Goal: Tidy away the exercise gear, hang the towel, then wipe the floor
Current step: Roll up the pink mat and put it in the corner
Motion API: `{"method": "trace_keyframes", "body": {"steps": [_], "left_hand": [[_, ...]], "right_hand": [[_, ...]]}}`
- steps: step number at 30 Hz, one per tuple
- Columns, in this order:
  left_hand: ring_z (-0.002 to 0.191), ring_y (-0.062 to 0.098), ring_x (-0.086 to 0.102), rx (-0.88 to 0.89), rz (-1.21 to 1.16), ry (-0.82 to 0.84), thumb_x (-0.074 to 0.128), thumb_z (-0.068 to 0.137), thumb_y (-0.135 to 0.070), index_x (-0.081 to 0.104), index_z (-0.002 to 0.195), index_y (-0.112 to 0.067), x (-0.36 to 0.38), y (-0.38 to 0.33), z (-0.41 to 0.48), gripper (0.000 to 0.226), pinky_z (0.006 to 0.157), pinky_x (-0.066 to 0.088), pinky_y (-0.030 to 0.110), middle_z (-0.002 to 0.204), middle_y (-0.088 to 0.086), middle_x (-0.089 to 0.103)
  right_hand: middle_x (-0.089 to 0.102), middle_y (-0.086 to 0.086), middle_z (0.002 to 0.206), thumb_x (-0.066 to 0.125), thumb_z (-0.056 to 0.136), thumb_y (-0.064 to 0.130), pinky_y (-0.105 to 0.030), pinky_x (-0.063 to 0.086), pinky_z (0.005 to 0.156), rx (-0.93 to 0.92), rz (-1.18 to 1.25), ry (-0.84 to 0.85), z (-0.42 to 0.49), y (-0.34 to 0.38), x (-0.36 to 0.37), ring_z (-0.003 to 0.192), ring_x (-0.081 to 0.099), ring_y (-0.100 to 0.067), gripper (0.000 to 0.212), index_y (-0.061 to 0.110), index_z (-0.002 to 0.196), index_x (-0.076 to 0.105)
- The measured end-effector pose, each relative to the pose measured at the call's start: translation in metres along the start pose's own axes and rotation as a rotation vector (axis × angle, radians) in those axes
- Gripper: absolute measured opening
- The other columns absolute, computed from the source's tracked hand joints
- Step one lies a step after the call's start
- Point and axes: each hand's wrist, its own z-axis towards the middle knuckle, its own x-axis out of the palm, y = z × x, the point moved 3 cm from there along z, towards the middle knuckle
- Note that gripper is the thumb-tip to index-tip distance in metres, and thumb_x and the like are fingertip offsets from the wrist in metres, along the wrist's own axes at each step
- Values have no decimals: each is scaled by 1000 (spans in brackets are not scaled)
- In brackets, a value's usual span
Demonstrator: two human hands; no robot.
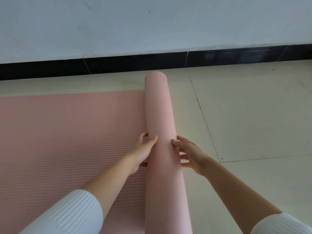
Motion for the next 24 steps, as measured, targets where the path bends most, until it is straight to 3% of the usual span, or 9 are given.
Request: {"method": "trace_keyframes", "body": {"steps": [7, 12, 14, 16, 19, 22, 24], "left_hand": [[92, 21, 64, -29, -64, 217, 58, 87, -52, 35, 135, -38, 98, -9, 11, 55, 69, 53, 36, 112, -2, 64], [70, 13, 58, -21, -133, 370, 47, 95, -44, 32, 137, -39, 176, -16, 10, 45, 54, 45, 26, 117, 7, 61], [66, 11, 56, -8, -121, 414, 42, 97, -41, 35, 136, -41, 197, -21, 11, 40, 53, 43, 25, 108, 2, 61], [74, 12, 58, -10, -69, 444, 37, 98, -40, 33, 136, -44, 211, -20, 11, 38, 62, 46, 28, 106, -5, 59], [117, 19, 53, -24, 51, 450, 33, 101, -38, 20, 144, -44, 218, -10, 8, 45, 89, 45, 34, 137, -5, 49], [121, 18, 50, 25, 104, 385, 37, 100, -35, 25, 145, -35, 209, 2, 9, 47, 100, 43, 35, 140, -6, 47], [113, 17, 55, 168, 201, 239, 46, 97, -28, 38, 139, -24, 198, 1, 13, 43, 100, 43, 35, 129, -1, 55]], "right_hand": [[61, 4, 121, 66, 83, 41, -38, 52, 81, 6, -65, -203, -39, 4, -99, 102, 64, -23, 58, 32, 137, 47], [59, 4, 126, 69, 80, 42, -37, 48, 83, 34, -103, -380, -67, 6, -164, 108, 60, -22, 58, 36, 135, 49], [58, 5, 126, 69, 80, 40, -35, 46, 79, 30, -113, -430, -76, 8, -180, 112, 57, -20, 58, 36, 135, 50], [60, 6, 122, 69, 82, 35, -33, 45, 76, 32, -136, -464, -81, 8, -190, 110, 57, -18, 58, 35, 136, 49], [57, 2, 121, 69, 83, 26, -31, 44, 78, 55, -215, -496, -80, 1, -189, 106, 54, -19, 59, 31, 138, 47], [57, -5, 122, 73, 80, 24, -29, 42, 80, 34, -275, -525, -73, -2, -180, 102, 56, -21, 62, 29, 136, 48], [55, -5, 121, 75, 77, 29, -31, 42, 82, 9, -330, -551, -68, -2, -172, 106, 53, -23, 60, 28, 131, 50]]}}
